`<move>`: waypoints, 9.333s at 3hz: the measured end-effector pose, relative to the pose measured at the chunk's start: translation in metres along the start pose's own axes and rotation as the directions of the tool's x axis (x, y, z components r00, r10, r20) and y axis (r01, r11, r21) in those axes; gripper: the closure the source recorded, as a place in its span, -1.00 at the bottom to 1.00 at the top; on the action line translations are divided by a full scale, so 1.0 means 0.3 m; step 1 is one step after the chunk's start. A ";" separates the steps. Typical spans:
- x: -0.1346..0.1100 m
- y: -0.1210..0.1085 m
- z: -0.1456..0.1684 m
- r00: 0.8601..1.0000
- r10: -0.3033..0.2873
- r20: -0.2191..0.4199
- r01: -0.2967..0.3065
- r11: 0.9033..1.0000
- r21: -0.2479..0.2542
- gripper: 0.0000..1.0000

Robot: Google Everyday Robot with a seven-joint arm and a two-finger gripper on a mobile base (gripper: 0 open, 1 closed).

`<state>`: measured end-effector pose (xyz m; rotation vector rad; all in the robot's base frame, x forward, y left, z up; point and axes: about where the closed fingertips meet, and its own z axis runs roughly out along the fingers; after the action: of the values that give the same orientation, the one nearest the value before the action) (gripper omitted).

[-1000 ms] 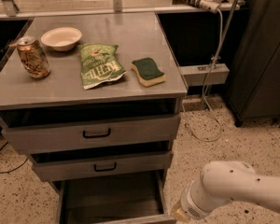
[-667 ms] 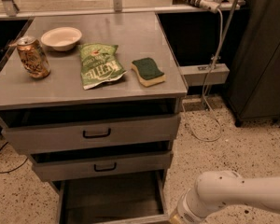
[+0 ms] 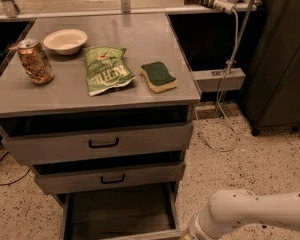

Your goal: Close bottom drawer

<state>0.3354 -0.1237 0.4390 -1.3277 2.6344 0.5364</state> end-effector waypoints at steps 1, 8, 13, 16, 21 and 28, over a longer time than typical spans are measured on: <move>0.056 -0.022 0.185 0.999 0.054 -0.008 -0.054 0.998 -0.024 1.00; 0.068 -0.248 0.719 0.980 0.192 0.048 -0.191 0.981 -0.017 1.00; 0.066 -0.248 0.788 0.976 0.212 0.049 -0.215 0.974 0.070 1.00; 0.026 -0.358 0.832 0.972 0.227 0.067 -0.235 0.962 0.138 1.00; 0.010 -0.369 0.810 0.974 0.216 0.073 -0.225 0.963 0.149 -0.77; -0.044 -0.446 0.786 0.975 0.199 0.103 -0.217 0.951 0.220 1.00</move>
Offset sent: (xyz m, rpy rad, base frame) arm 0.0103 0.0234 -0.1943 0.0466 0.1081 -0.1326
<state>0.4427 -0.0984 0.1911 -0.9490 2.6874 0.2883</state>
